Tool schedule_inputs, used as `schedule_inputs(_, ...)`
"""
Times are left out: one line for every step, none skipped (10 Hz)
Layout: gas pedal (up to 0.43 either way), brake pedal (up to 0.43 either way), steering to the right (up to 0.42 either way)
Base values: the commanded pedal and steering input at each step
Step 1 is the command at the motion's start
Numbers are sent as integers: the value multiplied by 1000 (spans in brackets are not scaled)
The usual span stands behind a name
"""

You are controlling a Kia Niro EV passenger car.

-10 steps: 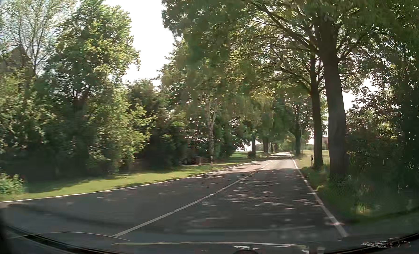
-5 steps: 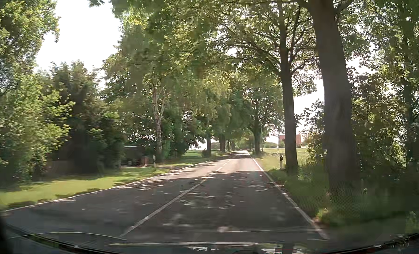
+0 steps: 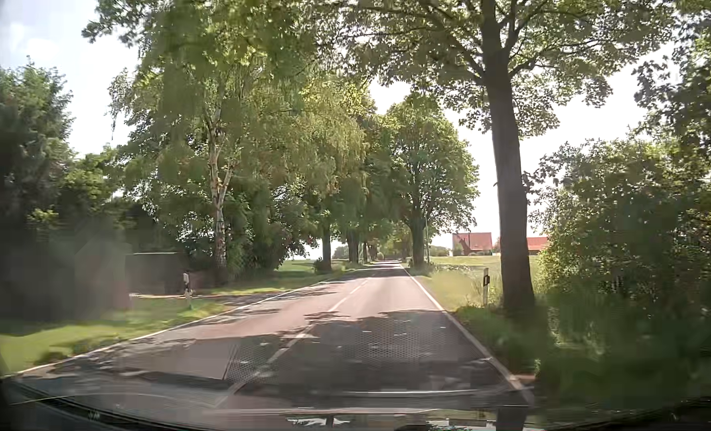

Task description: Follow the waypoints while adhering to traffic rules and regulations

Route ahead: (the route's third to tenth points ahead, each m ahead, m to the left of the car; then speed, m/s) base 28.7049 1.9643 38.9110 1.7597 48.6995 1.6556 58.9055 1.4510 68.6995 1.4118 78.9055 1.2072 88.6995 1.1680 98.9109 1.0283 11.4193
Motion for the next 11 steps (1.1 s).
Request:
schedule_inputs(449, 0, 4)
schedule_inputs(449, 0, 5)
schedule_inputs(449, 0, 4)
schedule_inputs(449, 0, 5)
schedule_inputs(449, 0, 7)
schedule_inputs(449, 0, 7)
schedule_inputs(461, 0, 7)
schedule_inputs(461, 0, 7)
schedule_inputs(461, 0, 6)
schedule_inputs(461, 0, 6)
schedule_inputs(461, 0, 6)
